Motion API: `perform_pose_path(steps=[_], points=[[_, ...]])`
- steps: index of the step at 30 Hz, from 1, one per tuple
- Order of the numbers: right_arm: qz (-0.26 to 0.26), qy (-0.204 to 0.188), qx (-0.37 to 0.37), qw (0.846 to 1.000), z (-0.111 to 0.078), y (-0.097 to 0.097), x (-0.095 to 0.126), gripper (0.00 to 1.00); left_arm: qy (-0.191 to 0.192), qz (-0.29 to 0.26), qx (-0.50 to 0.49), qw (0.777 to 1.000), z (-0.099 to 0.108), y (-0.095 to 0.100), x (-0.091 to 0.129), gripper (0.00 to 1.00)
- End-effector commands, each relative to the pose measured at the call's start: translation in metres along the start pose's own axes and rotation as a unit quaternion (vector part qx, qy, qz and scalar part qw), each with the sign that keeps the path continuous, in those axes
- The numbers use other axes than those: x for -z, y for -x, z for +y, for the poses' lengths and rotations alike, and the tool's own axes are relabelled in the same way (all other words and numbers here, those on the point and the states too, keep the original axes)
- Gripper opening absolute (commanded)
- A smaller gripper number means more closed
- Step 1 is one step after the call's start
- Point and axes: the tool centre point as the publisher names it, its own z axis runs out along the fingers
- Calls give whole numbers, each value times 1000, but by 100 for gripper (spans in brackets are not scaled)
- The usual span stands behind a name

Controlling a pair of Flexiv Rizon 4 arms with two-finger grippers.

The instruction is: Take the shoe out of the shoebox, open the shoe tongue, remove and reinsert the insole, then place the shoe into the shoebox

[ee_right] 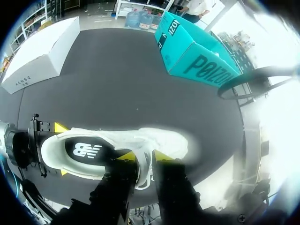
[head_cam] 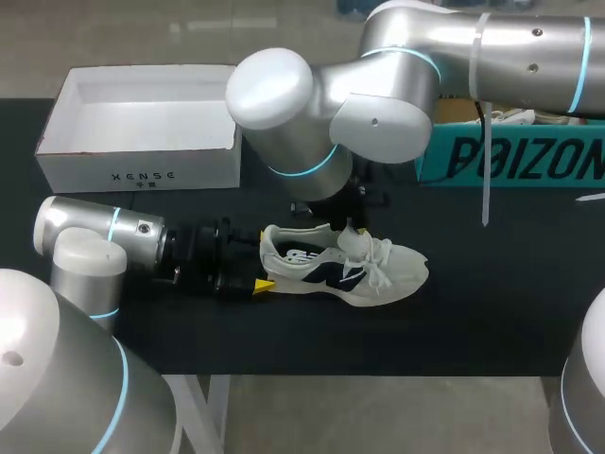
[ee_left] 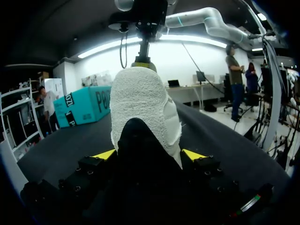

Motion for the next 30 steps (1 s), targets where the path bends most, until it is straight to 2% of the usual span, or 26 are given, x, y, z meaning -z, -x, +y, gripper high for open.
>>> perform_pose_path(steps=[1,2,21,30], points=[[-2,3,-160,987,-6,-4,2,5,0,0,0,1000,2,0,0,0],[-2,2,-160,987,-6,-3,2,0,0,0,0,1000,2,0,0,0],[9,-36,-215,976,2,37,-18,0,0,0,0,1000,2,0,0,0],[12,-38,-223,974,0,42,-18,2,0,0,0,1000,2,0,0,0]])
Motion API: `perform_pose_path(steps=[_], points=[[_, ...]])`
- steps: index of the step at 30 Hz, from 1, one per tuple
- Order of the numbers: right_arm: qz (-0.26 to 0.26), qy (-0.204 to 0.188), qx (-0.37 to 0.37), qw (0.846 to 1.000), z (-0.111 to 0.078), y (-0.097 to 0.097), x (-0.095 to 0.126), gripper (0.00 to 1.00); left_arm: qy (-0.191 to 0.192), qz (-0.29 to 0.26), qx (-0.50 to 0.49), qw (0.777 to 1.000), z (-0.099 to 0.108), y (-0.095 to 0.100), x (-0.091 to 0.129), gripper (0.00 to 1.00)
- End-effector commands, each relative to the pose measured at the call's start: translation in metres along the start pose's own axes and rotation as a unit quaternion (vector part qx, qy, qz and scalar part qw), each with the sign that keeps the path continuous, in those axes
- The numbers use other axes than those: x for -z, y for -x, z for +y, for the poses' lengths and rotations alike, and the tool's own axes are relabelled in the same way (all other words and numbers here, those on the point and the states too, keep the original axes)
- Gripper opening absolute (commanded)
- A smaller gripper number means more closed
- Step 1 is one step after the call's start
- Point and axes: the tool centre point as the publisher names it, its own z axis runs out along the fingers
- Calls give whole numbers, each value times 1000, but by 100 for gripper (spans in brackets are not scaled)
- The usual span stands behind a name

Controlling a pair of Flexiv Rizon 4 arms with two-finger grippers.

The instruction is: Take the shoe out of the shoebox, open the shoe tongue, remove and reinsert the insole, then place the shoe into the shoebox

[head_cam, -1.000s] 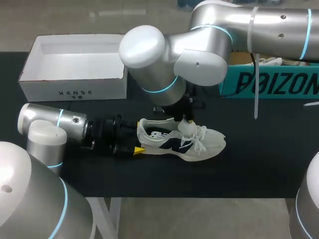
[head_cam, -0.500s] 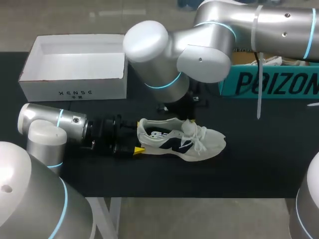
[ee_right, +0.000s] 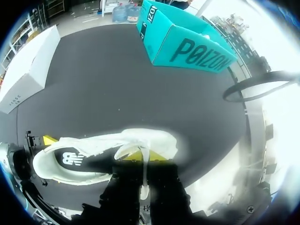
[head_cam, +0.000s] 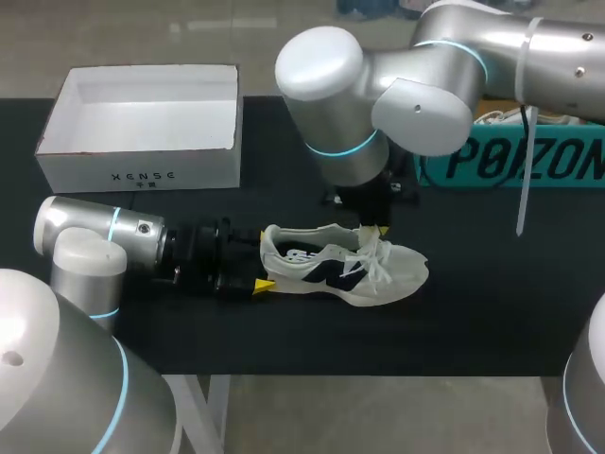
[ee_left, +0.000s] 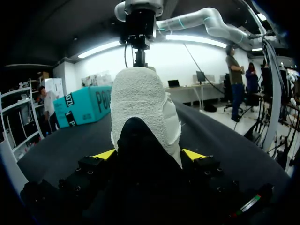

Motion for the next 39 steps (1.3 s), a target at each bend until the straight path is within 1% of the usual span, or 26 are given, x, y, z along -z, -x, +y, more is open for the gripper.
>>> perform_pose_path(steps=[1,3,4,5,8,11,12,13,14,16,17,19,20,21,22,23,24,25,39], points=[[7,5,-160,987,-7,3,1,13,0,0,0,1000,2,0,0,0],[10,3,-150,989,-9,1,5,36,0,0,0,1000,2,0,0,0],[11,4,-145,989,-10,-1,8,62,0,0,0,1000,2,0,0,0],[11,5,-140,990,-11,-2,11,100,0,0,0,1000,2,0,0,0],[23,0,-118,993,-14,-4,23,100,0,0,0,1000,2,0,0,0],[35,-6,-82,996,-14,-8,42,100,0,0,0,1000,2,0,0,0],[38,-8,-64,997,-14,-9,51,100,0,0,0,1000,2,0,0,0],[40,-4,-50,998,-14,-10,56,100,0,0,0,1000,2,0,0,0],[42,0,-24,999,-14,-11,63,100,0,0,0,1000,2,0,0,0],[37,18,52,998,-13,-14,81,100,0,0,0,1000,2,0,0,0],[37,29,104,993,-13,-17,88,100,0,0,0,1000,2,0,0,0],[45,54,172,983,-14,-19,99,100,0,0,0,1000,2,0,0,0],[53,67,229,970,-15,-20,103,100,0,0,0,1000,2,0,0,0],[70,85,313,943,-19,-20,106,100,0,0,0,1000,2,0,0,0],[78,83,385,916,-22,-20,107,100,0,0,0,1000,2,0,0,0],[77,73,461,881,-27,-22,105,100,0,0,0,1000,2,0,0,0],[88,68,529,841,-34,-21,106,100,0,0,0,1000,2,0,0,0],[99,70,573,811,-40,-20,108,100,0,0,0,1000,2,0,0,0],[99,70,573,811,-40,-20,108,100,0,0,0,1000,2,0,0,0]])
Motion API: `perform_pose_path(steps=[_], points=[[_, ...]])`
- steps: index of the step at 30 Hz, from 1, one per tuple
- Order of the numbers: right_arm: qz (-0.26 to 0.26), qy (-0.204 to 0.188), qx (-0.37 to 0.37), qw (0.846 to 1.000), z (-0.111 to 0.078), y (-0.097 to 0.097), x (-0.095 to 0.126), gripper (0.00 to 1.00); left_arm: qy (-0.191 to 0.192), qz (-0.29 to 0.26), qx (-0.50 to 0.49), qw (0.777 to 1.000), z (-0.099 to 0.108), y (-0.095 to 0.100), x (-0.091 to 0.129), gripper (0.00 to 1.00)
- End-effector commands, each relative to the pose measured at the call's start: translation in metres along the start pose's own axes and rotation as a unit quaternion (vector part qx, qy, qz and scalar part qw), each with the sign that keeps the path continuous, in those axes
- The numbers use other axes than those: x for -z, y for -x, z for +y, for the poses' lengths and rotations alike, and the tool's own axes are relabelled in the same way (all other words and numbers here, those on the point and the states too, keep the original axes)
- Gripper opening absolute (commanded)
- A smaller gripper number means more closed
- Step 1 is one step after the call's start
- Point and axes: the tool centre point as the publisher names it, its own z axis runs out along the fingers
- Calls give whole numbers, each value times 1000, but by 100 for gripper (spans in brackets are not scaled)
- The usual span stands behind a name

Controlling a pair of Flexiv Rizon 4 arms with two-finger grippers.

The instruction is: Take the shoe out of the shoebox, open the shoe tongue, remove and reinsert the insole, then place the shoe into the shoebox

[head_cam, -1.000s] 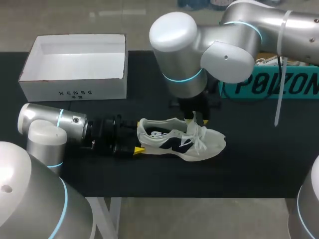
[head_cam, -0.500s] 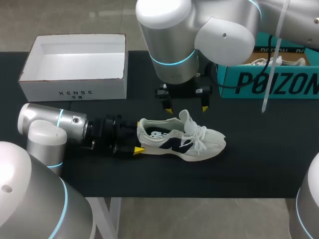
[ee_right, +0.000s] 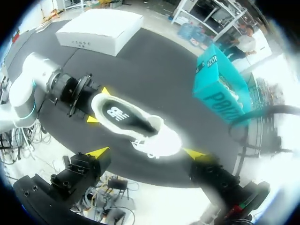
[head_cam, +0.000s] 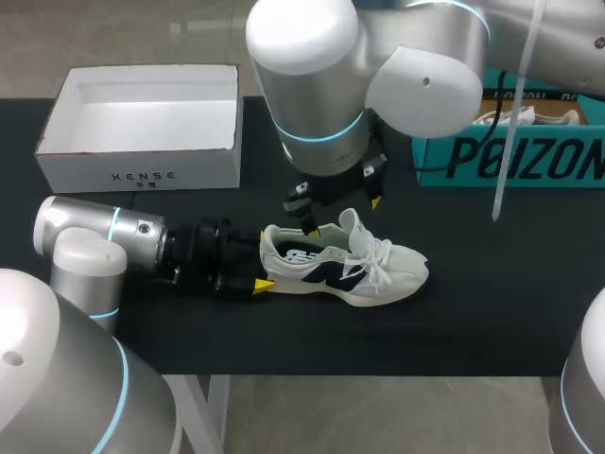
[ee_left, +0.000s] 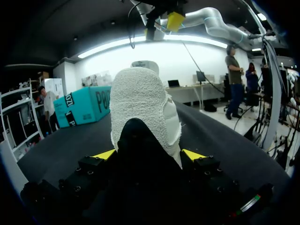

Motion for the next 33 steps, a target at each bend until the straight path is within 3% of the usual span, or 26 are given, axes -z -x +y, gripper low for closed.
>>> perform_pose_path(steps=[1,11,13,15,20,24,32,33], points=[[48,20,275,960,-2,6,-3,100,0,0,0,1000,2,0,0,0],[48,20,275,960,-2,6,-3,100,0,0,0,1000,2,0,0,0],[51,37,310,949,0,1,-3,100,0,0,0,1000,2,0,0,0],[43,29,343,938,1,-2,-2,100,0,0,0,1000,2,0,0,0],[55,42,365,928,3,-7,-3,100,0,0,0,1000,2,0,0,0],[60,28,392,917,5,-16,-7,100,0,0,0,1000,2,0,0,0],[52,1,385,921,9,-25,-21,100,0,0,0,1000,2,0,0,0],[54,2,386,921,9,-24,-22,88,0,0,0,1000,2,0,0,0]])
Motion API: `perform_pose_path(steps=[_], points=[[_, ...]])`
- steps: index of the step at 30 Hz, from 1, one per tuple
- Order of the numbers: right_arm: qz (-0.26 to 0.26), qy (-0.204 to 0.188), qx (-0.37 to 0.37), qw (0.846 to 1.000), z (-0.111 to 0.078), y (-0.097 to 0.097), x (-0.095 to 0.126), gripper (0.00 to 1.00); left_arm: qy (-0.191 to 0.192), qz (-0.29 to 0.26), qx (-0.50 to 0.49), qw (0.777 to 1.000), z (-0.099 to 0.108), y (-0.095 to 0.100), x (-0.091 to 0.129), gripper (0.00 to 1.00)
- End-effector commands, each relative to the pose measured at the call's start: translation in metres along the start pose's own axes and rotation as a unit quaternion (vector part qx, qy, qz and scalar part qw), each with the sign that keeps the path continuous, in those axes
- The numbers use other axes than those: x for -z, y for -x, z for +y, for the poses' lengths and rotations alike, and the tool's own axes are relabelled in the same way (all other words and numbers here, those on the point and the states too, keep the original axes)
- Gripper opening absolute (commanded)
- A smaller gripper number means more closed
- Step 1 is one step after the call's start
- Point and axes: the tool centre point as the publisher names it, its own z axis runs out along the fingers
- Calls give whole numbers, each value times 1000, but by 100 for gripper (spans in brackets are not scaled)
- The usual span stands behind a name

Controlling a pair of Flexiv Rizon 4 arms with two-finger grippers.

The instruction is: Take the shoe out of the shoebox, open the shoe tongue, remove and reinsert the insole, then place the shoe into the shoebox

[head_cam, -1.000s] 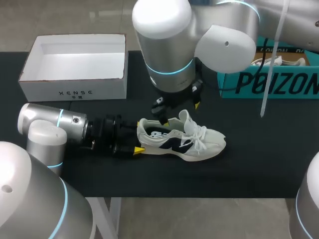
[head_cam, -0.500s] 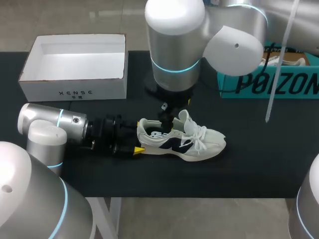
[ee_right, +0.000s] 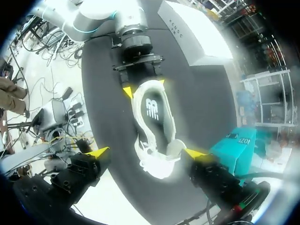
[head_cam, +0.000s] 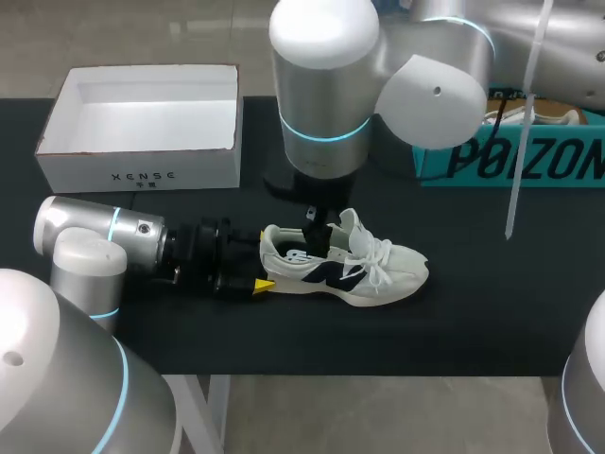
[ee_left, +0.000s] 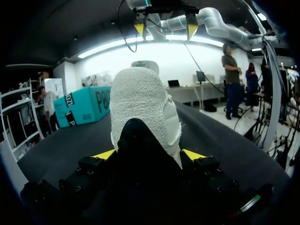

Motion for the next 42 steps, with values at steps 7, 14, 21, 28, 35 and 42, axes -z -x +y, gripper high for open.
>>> perform_pose_path(steps=[7,14,21,28,35,42], points=[[30,-12,25,999,17,-3,-20,0,0,0,0,1000,2,0,0,0],[49,-12,35,998,21,-2,-36,0,0,0,0,1000,2,0,0,0],[74,-5,28,997,23,12,-59,0,0,0,0,1000,2,0,0,0],[81,-18,33,996,27,20,-82,0,0,0,0,1000,2,0,0,0],[82,-21,36,996,31,27,-103,0,0,0,0,1000,2,0,0,0],[71,-13,27,997,26,33,-118,0,0,0,0,1000,2,0,0,0]])
